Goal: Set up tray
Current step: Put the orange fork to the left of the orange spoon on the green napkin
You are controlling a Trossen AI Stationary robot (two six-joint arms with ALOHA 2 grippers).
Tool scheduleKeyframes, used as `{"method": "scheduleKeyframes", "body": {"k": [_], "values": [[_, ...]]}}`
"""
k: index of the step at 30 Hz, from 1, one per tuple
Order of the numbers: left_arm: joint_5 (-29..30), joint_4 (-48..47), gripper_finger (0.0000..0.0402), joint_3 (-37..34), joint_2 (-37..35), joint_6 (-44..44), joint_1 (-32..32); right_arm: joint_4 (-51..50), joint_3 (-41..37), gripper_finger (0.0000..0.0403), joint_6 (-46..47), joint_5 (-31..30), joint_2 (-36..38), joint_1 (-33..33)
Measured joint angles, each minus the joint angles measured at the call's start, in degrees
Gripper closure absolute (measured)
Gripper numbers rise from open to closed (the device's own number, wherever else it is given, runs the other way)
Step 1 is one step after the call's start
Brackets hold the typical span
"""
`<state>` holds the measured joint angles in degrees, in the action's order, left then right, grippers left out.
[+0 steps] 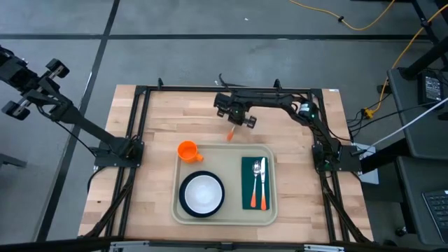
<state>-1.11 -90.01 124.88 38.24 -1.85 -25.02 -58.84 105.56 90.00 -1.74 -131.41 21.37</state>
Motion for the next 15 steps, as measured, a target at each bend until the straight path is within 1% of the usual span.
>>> {"method": "scheduleKeyframes", "body": {"k": [7,11,15], "values": [[0.01,0.0,0.0384,0.0,0.0,0.0,0.0,-2.74,6.07,0.0394,-8.13,-5.62,0.17,0.87],[0.01,-0.01,0.0388,0.0,0.0,0.02,0.0,-6.39,10.74,0.0394,-16.6,-7.83,0.25,0.92],[0.0,-0.01,0.0389,0.0,0.0,0.04,0.0,-12.58,16.24,0.0394,-24.42,-9.97,0.36,-0.2]]}}
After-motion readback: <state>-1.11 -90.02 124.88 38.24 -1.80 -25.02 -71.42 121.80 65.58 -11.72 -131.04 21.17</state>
